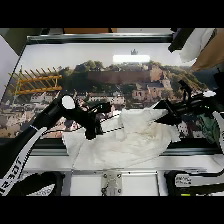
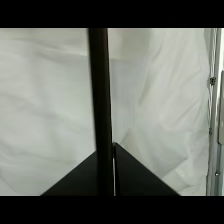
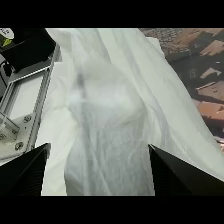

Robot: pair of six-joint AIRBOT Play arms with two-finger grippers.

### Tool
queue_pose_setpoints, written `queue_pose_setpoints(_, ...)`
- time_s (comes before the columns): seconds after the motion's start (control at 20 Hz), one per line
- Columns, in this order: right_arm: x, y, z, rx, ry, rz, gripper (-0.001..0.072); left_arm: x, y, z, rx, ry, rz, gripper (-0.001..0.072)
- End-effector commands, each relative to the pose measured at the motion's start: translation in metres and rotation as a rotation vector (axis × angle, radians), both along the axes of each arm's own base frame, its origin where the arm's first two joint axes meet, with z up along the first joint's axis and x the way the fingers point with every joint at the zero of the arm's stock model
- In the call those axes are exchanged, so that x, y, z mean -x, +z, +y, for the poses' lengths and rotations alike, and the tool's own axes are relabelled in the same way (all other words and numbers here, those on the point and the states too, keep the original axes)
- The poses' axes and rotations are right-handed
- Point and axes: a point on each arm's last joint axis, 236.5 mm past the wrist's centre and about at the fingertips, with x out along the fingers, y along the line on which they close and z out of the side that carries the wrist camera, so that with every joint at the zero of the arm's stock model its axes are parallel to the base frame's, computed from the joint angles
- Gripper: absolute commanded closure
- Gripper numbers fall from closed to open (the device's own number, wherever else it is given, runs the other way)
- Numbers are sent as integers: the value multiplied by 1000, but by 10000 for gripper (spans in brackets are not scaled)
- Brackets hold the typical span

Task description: Fold the clothes and pants, and hang the long-sleeved shirts on hangers.

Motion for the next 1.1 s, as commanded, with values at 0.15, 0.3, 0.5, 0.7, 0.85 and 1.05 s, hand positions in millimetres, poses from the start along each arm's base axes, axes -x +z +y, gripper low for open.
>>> queue_pose_setpoints(0.15, 5, -4, 15, -9, 52, 11, 31, -1, 1, -2, 9, 6, -3, 698)
queue_pose_setpoints(0.3, 4, -5, 14, -6, 44, 10, 31, -1, 1, -2, 9, 6, -3, 698)
queue_pose_setpoints(0.5, 5, -5, 14, -7, 48, 11, 31, -1, 1, -2, 9, 6, -2, 698)
queue_pose_setpoints(0.7, 5, -5, 14, -7, 47, 10, 32, -1, 1, -2, 8, 4, 0, 698)
queue_pose_setpoints(0.85, 4, -5, 14, -5, 45, 10, 39, 0, 1, -2, 7, 1, 3, 697)
queue_pose_setpoints(1.05, 4, -5, 14, -6, 44, 14, 702, 0, 1, -2, 7, 1, 3, 698)
